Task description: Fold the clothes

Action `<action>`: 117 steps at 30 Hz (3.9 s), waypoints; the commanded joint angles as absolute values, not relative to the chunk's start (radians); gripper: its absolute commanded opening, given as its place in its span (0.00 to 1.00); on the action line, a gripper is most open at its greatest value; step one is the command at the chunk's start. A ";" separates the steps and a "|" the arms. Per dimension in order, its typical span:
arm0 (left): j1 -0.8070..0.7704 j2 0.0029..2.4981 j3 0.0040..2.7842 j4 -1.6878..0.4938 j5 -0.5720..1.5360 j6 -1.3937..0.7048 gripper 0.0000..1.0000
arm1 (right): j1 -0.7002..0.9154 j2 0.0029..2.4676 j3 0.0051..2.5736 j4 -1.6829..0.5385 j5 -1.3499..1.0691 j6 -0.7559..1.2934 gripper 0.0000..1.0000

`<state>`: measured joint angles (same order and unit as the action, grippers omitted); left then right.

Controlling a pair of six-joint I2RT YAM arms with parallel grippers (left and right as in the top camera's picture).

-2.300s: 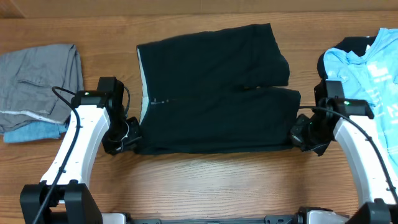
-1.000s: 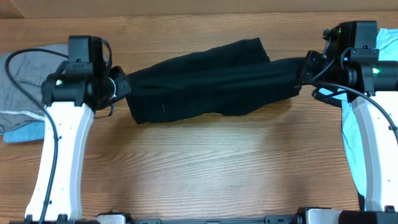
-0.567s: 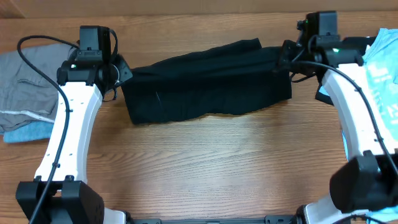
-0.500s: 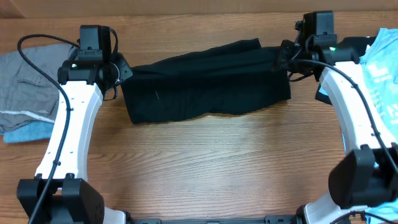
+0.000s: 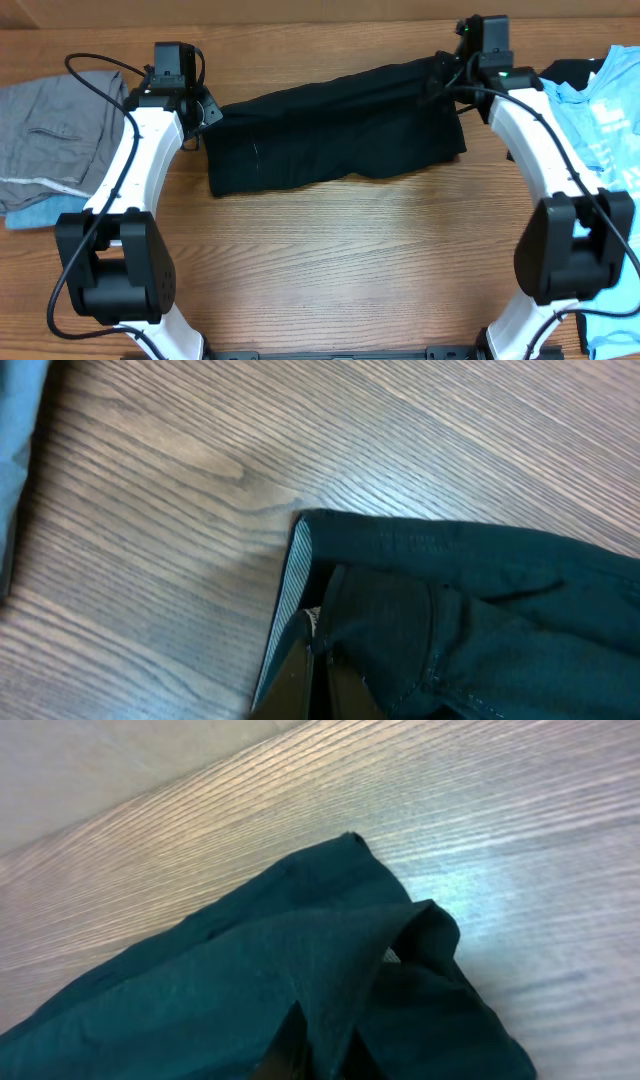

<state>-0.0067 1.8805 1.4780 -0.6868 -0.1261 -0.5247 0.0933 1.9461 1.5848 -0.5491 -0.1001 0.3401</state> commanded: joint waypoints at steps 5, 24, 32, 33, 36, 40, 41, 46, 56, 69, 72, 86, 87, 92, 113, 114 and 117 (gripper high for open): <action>0.006 1.905 1.501 -0.625 -0.194 -0.520 0.04 | 0.112 2.039 1.609 -0.453 -0.060 0.352 0.04; -0.051 1.960 1.840 -0.878 0.179 -0.329 0.27 | 0.105 1.932 1.612 -0.482 -0.262 0.261 0.16; -0.136 2.216 1.840 -0.884 0.214 -0.328 0.04 | 0.127 1.962 1.573 -0.560 -0.276 0.253 0.04; -0.136 2.231 1.840 -0.882 0.214 -0.329 0.04 | 0.131 1.973 1.570 -0.551 -0.285 0.249 0.04; -0.136 2.257 1.840 -0.877 0.210 -0.329 0.04 | 0.152 2.030 1.570 -0.500 -0.339 0.212 0.04; -0.136 2.258 1.840 -0.865 0.204 -0.328 0.04 | 0.185 2.128 1.570 -0.438 -0.340 0.212 0.04; -0.136 2.258 1.840 -0.860 0.199 -0.328 0.04 | 0.197 2.157 1.570 -0.418 -0.347 0.212 0.04; -0.140 2.258 1.836 -0.833 0.191 -0.329 0.04 | 0.254 2.246 1.570 -0.310 -0.333 0.212 0.04; -0.146 2.258 1.835 -0.848 0.153 -0.329 0.04 | 0.268 2.318 1.571 -0.020 -0.065 0.290 0.04; -0.146 2.257 1.840 -0.820 0.153 -0.313 0.04 | 0.105 2.317 1.879 -0.350 -0.297 0.220 0.49; -0.144 2.257 1.855 -0.803 0.154 -0.313 0.04 | 0.098 2.317 2.021 -0.533 -0.315 0.201 0.40; -0.145 2.257 1.855 -0.781 0.153 -0.314 0.04 | 0.105 2.325 1.773 -0.312 -0.214 0.273 0.04; -0.145 2.257 1.855 -0.781 0.153 -0.314 0.04 | 0.105 2.334 1.761 -0.287 -0.214 0.290 0.04; -0.145 2.257 1.854 -0.781 0.146 -0.314 0.05 | 0.105 2.427 1.756 -0.187 -0.167 0.315 0.04; -0.166 2.193 2.075 -1.174 0.334 -0.314 0.04 | 0.094 2.090 2.025 -1.198 -0.628 0.029 0.04; -0.177 2.198 2.055 -1.164 0.334 -0.315 0.04 | 0.102 2.090 2.012 -1.216 -0.651 0.014 0.04; -0.228 2.204 1.952 -1.071 0.380 -0.315 0.04 | 0.150 2.090 1.922 -1.222 -0.694 -0.061 0.04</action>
